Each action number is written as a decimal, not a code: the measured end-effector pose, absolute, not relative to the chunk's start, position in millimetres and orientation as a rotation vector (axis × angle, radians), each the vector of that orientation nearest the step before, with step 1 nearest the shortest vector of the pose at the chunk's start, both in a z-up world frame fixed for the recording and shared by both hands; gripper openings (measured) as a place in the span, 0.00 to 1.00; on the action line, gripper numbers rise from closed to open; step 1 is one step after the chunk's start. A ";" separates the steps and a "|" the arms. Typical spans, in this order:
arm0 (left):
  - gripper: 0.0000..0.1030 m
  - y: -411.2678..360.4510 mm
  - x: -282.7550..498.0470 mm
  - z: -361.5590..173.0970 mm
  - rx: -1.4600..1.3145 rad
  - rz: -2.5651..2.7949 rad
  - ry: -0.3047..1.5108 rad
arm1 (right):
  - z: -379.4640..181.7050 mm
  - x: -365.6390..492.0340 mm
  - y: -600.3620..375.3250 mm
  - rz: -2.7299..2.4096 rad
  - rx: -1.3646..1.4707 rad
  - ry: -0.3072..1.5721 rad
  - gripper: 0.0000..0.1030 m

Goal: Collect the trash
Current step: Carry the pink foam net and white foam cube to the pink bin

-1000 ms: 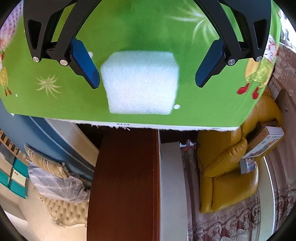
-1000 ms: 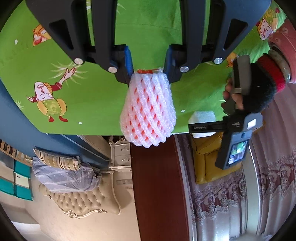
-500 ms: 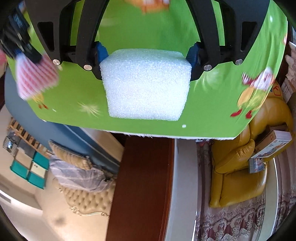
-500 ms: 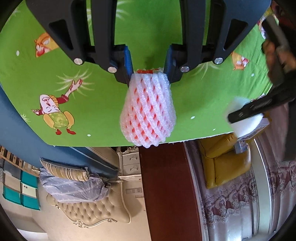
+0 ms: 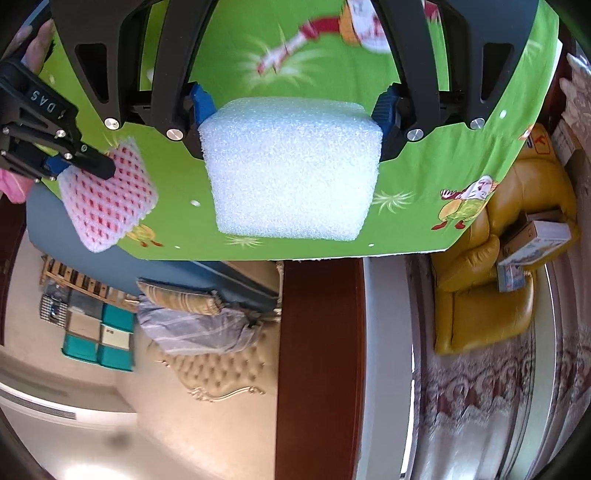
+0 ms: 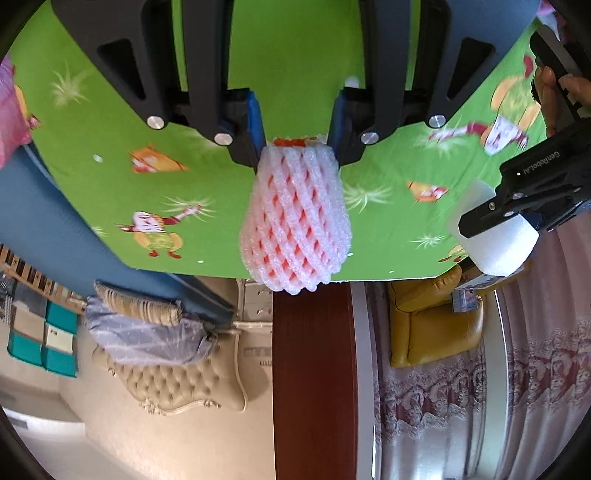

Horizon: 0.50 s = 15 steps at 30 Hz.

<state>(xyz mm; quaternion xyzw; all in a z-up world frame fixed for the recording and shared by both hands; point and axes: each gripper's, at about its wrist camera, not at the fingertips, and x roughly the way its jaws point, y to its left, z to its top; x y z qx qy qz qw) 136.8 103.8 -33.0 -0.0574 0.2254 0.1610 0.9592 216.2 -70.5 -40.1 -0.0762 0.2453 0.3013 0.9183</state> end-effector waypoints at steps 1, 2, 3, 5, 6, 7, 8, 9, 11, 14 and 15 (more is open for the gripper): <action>0.62 96.4 127.2 -34.3 -0.104 0.319 0.455 | -38.2 205.7 -77.5 0.617 -0.161 0.488 0.28; 0.62 91.7 120.2 -35.9 -0.099 0.310 0.457 | -35.8 195.1 -84.8 0.616 -0.164 0.472 0.28; 0.62 86.0 113.0 -36.8 -0.098 0.302 0.457 | -33.2 184.9 -92.1 0.616 -0.165 0.458 0.28; 0.62 72.3 96.2 -35.7 -0.086 0.287 0.444 | -27.8 165.2 -105.1 0.617 -0.171 0.435 0.28; 0.62 64.9 89.6 -34.9 -0.077 0.276 0.439 | -25.5 155.9 -111.7 0.618 -0.173 0.423 0.29; 0.62 57.6 82.6 -33.1 -0.068 0.266 0.430 | -24.4 146.6 -117.4 0.618 -0.172 0.412 0.29; 0.62 50.6 77.8 -31.4 -0.059 0.263 0.420 | -23.5 138.7 -123.2 0.621 -0.171 0.407 0.29; 0.62 43.9 73.5 -30.6 -0.047 0.262 0.412 | -24.7 132.3 -128.9 0.624 -0.174 0.405 0.29; 0.62 32.9 70.2 -28.7 -0.029 0.248 0.401 | -27.2 124.6 -137.0 0.616 -0.184 0.397 0.29; 0.62 19.7 71.7 -28.5 -0.004 0.230 0.395 | -31.3 129.4 -145.4 0.601 -0.169 0.407 0.29; 0.62 16.1 71.8 -28.8 0.001 0.226 0.395 | -30.9 130.1 -148.3 0.595 -0.163 0.408 0.29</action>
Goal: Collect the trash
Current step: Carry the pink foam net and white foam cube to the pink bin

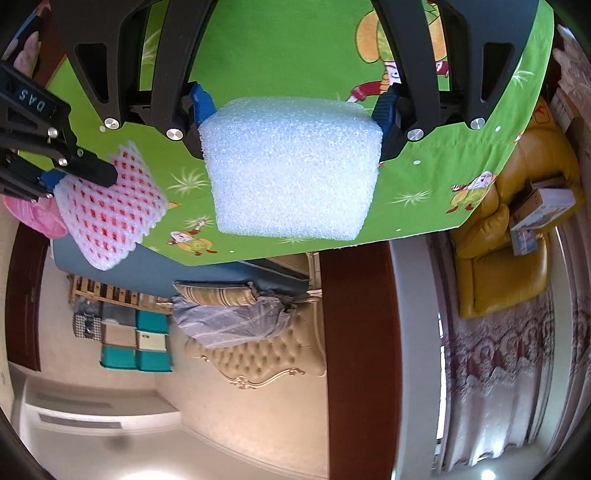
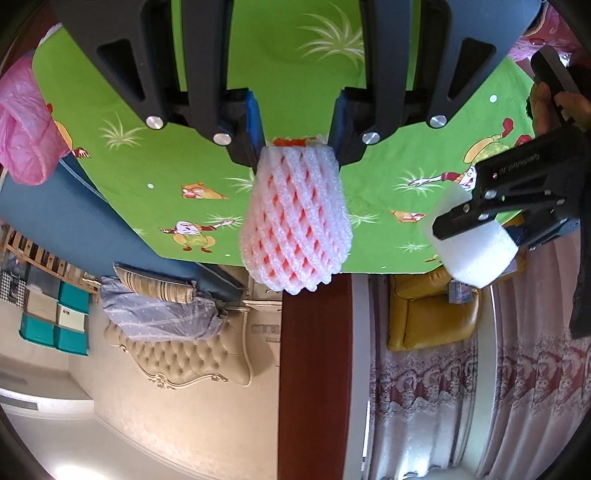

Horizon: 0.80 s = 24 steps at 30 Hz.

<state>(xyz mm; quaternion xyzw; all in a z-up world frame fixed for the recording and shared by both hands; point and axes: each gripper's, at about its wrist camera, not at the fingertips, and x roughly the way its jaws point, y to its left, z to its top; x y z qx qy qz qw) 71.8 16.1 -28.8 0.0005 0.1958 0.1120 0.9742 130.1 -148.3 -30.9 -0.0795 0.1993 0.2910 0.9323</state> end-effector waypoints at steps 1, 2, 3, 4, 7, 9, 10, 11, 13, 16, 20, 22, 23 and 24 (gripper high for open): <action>0.62 15.5 73.2 -29.3 0.000 0.223 0.395 | -30.3 134.2 -149.8 0.590 -0.158 0.406 0.29; 0.62 14.0 72.6 -29.9 0.000 0.220 0.395 | -29.2 136.3 -151.5 0.587 -0.153 0.404 0.29; 0.62 12.4 72.7 -30.1 0.004 0.218 0.396 | -28.2 136.4 -153.6 0.587 -0.147 0.402 0.29; 0.62 10.6 72.5 -30.8 0.012 0.218 0.397 | -27.4 136.2 -153.7 0.586 -0.145 0.399 0.29; 0.62 8.0 71.3 -31.0 0.015 0.206 0.396 | -25.6 134.2 -156.2 0.583 -0.143 0.391 0.29; 0.62 4.2 70.1 -30.0 0.023 0.199 0.390 | -24.7 133.6 -160.0 0.578 -0.141 0.386 0.29; 0.62 3.8 70.4 -29.3 0.024 0.195 0.388 | -24.3 133.3 -161.4 0.575 -0.141 0.383 0.29; 0.62 2.8 70.5 -28.4 0.024 0.190 0.386 | -23.7 132.9 -163.6 0.573 -0.141 0.381 0.30; 0.62 -0.1 70.9 -26.8 0.026 0.180 0.382 | -22.8 133.5 -169.3 0.565 -0.132 0.377 0.30; 0.62 -3.6 72.0 -25.2 0.030 0.170 0.379 | -20.4 136.6 -177.3 0.547 -0.122 0.370 0.30; 0.62 -12.4 76.6 -23.0 0.049 0.151 0.375 | -16.4 139.5 -189.1 0.531 -0.106 0.363 0.30; 0.62 -17.5 79.2 -20.7 0.052 0.138 0.372 | -15.3 140.5 -195.0 0.523 -0.100 0.361 0.30; 0.62 -20.5 80.3 -19.5 0.056 0.132 0.369 | -14.6 140.0 -197.0 0.519 -0.094 0.361 0.30; 0.62 -23.4 81.8 -18.0 0.061 0.125 0.367 | -14.3 140.9 -200.6 0.514 -0.088 0.361 0.30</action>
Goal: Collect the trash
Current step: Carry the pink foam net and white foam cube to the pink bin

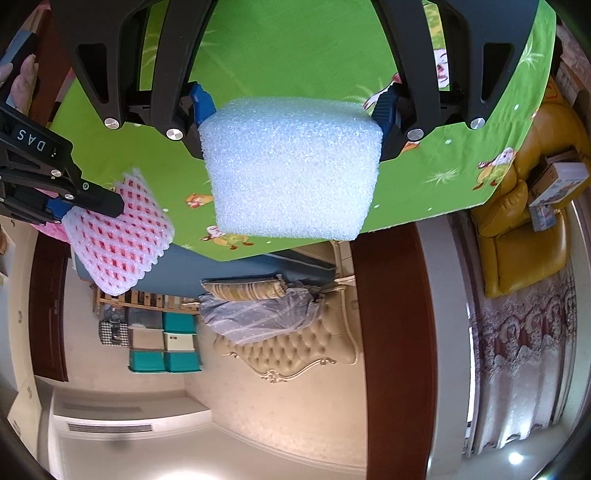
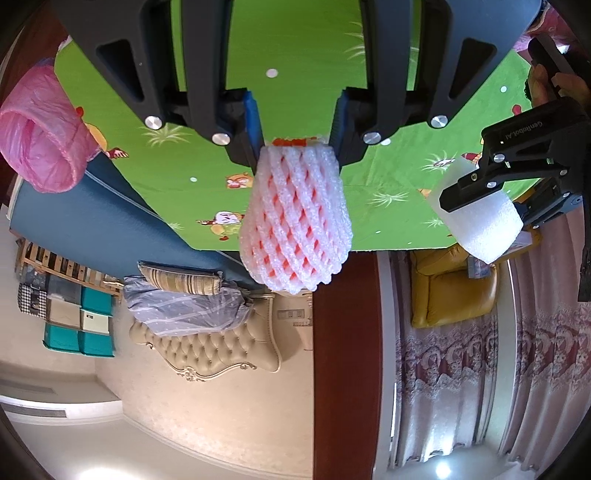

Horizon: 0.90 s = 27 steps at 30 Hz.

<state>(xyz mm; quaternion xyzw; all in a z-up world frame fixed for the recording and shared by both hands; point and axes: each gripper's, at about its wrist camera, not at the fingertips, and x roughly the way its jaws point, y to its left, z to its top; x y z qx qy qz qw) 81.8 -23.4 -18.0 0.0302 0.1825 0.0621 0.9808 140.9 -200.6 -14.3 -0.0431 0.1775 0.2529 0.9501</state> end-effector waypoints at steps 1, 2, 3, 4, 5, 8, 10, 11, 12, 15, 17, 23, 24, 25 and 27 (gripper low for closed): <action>0.62 -27.6 84.4 -16.6 0.066 0.113 0.368 | -14.0 141.5 -204.3 0.509 -0.083 0.360 0.30; 0.62 -31.1 86.9 -15.1 0.068 0.102 0.368 | -13.9 141.8 -206.6 0.502 -0.082 0.360 0.30; 0.62 -34.5 89.2 -14.1 0.072 0.092 0.367 | -14.0 142.8 -210.2 0.494 -0.080 0.359 0.30; 0.62 -39.7 92.4 -13.1 0.082 0.079 0.366 | -14.2 144.0 -213.7 0.487 -0.077 0.360 0.30; 0.62 -44.0 94.3 -12.8 0.090 0.070 0.366 | -14.3 145.2 -218.8 0.481 -0.074 0.360 0.30; 0.62 -59.3 101.8 -11.2 0.114 0.040 0.364 | -14.7 148.6 -231.4 0.457 -0.075 0.358 0.30; 0.62 -69.6 106.4 -10.3 0.126 0.021 0.361 | -14.2 150.0 -240.0 0.443 -0.074 0.356 0.30; 0.62 -76.1 109.5 -9.2 0.133 0.008 0.361 | -13.4 150.5 -244.2 0.434 -0.075 0.354 0.30; 0.62 -79.4 111.4 -9.1 0.136 0.001 0.361 | -13.0 151.1 -249.1 0.424 -0.076 0.351 0.30; 0.62 -90.7 118.6 -7.5 0.134 -0.029 0.366 | -11.8 152.8 -264.7 0.396 -0.068 0.346 0.30; 0.62 -97.0 122.9 -7.5 0.132 -0.046 0.370 | -11.8 153.9 -274.8 0.377 -0.064 0.344 0.30; 0.62 -119.3 135.0 -5.0 0.129 -0.097 0.371 | -11.9 158.7 -304.5 0.324 -0.046 0.341 0.30; 0.62 -123.3 136.6 -4.7 0.132 -0.105 0.371 | -12.4 158.7 -307.9 0.315 -0.042 0.341 0.30; 0.62 -129.8 139.8 -4.5 0.137 -0.118 0.373 | -13.3 158.8 -312.4 0.306 -0.039 0.341 0.30; 0.62 -138.6 145.7 -3.8 0.142 -0.135 0.377 | -14.8 160.5 -323.0 0.286 -0.032 0.341 0.30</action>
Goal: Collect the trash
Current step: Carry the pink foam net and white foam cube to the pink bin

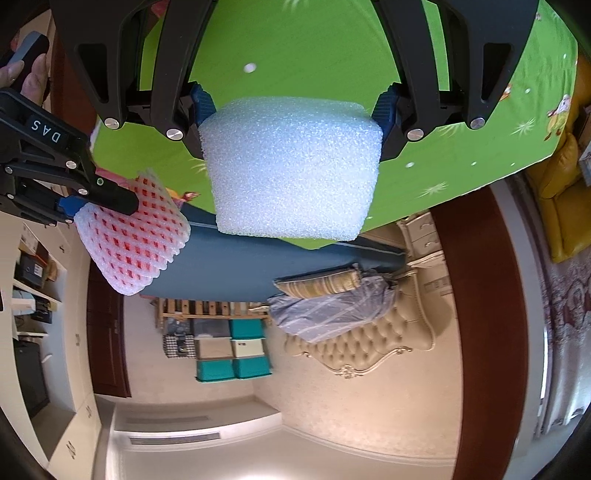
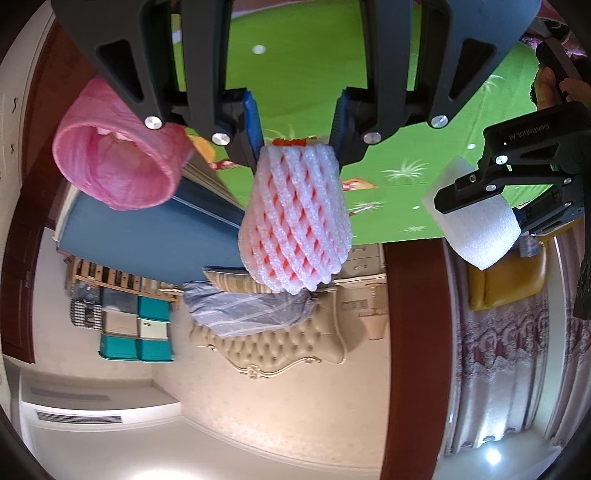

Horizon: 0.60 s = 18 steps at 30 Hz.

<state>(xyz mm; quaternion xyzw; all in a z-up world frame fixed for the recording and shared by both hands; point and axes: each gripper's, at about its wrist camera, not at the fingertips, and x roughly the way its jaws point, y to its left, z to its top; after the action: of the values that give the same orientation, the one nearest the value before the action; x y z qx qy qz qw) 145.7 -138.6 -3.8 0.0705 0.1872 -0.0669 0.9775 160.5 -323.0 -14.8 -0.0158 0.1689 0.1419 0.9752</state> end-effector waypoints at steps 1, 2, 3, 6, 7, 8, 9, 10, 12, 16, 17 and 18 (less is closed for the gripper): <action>0.62 -145.2 149.4 -3.0 0.143 -0.147 0.380 | -15.9 160.6 -328.5 0.277 -0.027 0.341 0.30; 0.62 -150.4 152.3 -2.6 0.144 -0.157 0.382 | -16.4 161.2 -334.4 0.267 -0.023 0.341 0.30; 0.62 -155.6 155.2 -2.2 0.145 -0.168 0.384 | -16.1 162.3 -338.6 0.256 -0.020 0.340 0.30; 0.62 -173.2 166.8 -0.7 0.145 -0.204 0.396 | -19.7 165.8 -361.4 0.216 -0.012 0.339 0.30; 0.62 -181.3 171.2 -0.3 0.150 -0.220 0.397 | -21.4 167.1 -371.8 0.198 -0.009 0.340 0.30; 0.62 -187.0 175.1 0.0 0.155 -0.231 0.397 | -22.8 168.4 -380.3 0.180 -0.006 0.341 0.30; 0.62 -193.8 178.8 0.3 0.159 -0.243 0.396 | -24.7 171.2 -390.6 0.163 -0.001 0.342 0.30; 0.62 -203.0 185.0 0.5 0.159 -0.261 0.400 | -25.7 172.6 -400.1 0.146 0.004 0.343 0.30; 0.62 -217.7 195.9 0.0 0.153 -0.286 0.411 | -27.5 175.2 -419.3 0.112 0.011 0.342 0.30; 0.62 -249.1 221.5 -1.7 0.143 -0.341 0.428 | -30.2 180.3 -455.3 0.049 0.018 0.339 0.31; 0.62 -256.5 229.4 -1.5 0.139 -0.356 0.436 | -30.7 181.9 -463.4 0.032 0.019 0.339 0.31; 0.62 -266.3 237.8 -1.6 0.127 -0.385 0.446 | -31.2 184.8 -472.1 0.017 0.021 0.340 0.31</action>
<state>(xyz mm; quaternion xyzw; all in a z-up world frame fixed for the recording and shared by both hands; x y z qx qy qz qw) 237.8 -266.3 -1.6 0.0623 0.2197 -0.1897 0.9549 184.8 -472.1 -31.2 0.0103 0.1691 0.0083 0.9855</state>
